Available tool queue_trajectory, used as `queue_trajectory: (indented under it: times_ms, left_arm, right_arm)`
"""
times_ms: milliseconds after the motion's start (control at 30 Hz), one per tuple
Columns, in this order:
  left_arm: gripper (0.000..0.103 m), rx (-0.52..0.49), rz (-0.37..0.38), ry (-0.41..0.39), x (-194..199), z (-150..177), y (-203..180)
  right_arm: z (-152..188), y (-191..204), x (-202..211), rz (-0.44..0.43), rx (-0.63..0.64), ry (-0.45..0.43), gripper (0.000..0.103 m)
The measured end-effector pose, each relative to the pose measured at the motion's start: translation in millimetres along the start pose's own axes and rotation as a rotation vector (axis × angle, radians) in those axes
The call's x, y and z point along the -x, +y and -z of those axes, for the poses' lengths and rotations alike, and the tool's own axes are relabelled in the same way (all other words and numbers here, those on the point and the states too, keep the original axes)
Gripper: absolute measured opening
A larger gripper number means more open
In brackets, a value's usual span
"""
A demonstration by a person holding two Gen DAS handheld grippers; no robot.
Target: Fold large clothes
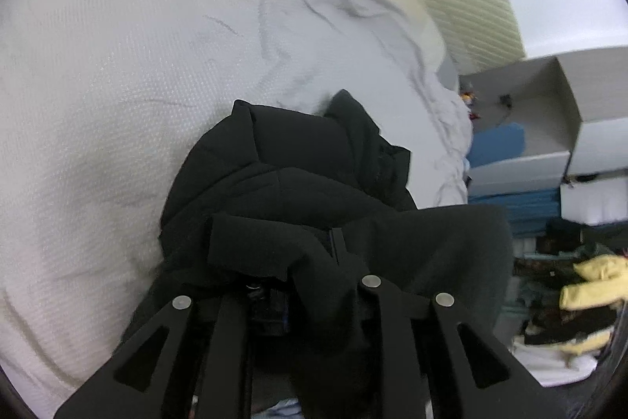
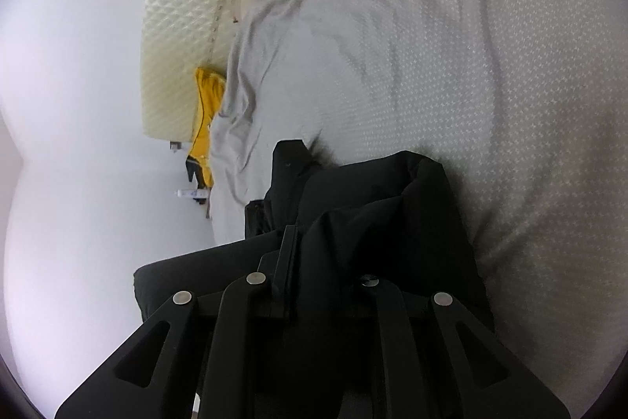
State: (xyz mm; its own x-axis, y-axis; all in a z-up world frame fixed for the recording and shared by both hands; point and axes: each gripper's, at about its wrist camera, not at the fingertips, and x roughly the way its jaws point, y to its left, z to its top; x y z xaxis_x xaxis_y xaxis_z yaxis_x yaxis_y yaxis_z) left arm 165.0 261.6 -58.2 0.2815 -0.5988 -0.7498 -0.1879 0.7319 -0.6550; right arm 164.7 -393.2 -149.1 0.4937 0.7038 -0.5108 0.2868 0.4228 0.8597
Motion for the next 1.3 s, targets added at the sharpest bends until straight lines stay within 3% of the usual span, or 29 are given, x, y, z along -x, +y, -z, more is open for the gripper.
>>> queue_trajectory:
  times_ms: [67,133,200,300,400,467,567,700,767,800,867,933,1133,1300]
  left_arm:
    - [0.03,-0.015,-0.013,-0.028,20.7,7.8,6.4]
    - [0.047,-0.02,-0.035,-0.07,42.9,14.4,17.0]
    - [0.056,-0.07,-0.129,-0.134,65.6,24.2,22.3]
    - [0.056,-0.142,-0.192,-0.219,89.0,42.6,21.8]
    - [0.056,-0.21,-0.211,-0.314,101.1,67.2,10.2]
    - [0.056,-0.263,-0.199,-0.356,102.1,84.6,-3.0]
    - [0.056,-0.351,-0.195,-0.399,92.7,112.9,-30.6]
    - [0.056,-0.441,-0.167,-0.448,75.5,144.9,-64.8]
    - [0.056,-0.504,-0.186,-0.473,62.5,161.4,-84.1]
    - [0.056,-0.525,-0.196,-0.485,55.0,168.6,-92.3]
    - [0.056,-0.555,-0.2,-0.487,38.4,182.5,-103.7]
    - [0.056,-0.565,-0.19,-0.465,21.5,191.9,-110.0]
    - [0.056,-0.579,-0.254,-0.424,-30.9,198.7,-123.2]
    - [0.056,-0.589,-0.327,-0.424,-67.9,178.3,-131.3]
  right_arm:
    - [2.3,3.8,3.4,0.012,0.021,-0.001,0.011]
    - [6.5,7.4,9.4,0.032,0.049,-0.003,0.012]
    - [10.3,12.1,14.0,0.062,0.084,-0.006,0.019]
    - [16.6,23.6,26.2,0.143,0.158,-0.041,0.026]
    - [26.8,44.0,46.9,0.248,0.271,-0.098,0.038]
    - [35.6,57.9,61.2,0.283,0.338,-0.141,0.04]
    - [54.5,81.9,79.6,0.313,0.436,-0.201,0.042]
    - [92.6,118.8,94.5,0.323,0.587,-0.293,0.055]
    - [115.0,134.2,94.5,0.33,0.656,-0.331,0.057]
    - [128.4,141.3,93.4,0.332,0.698,-0.352,0.062]
    - [152.3,150.3,89.0,0.326,0.761,-0.383,0.074]
    - [176.7,153.8,82.9,0.31,0.808,-0.41,0.074]
    - [217.2,143.6,40.9,0.336,0.882,-0.392,0.074]
    - [208.2,131.6,0.8,0.376,0.88,-0.338,0.074]
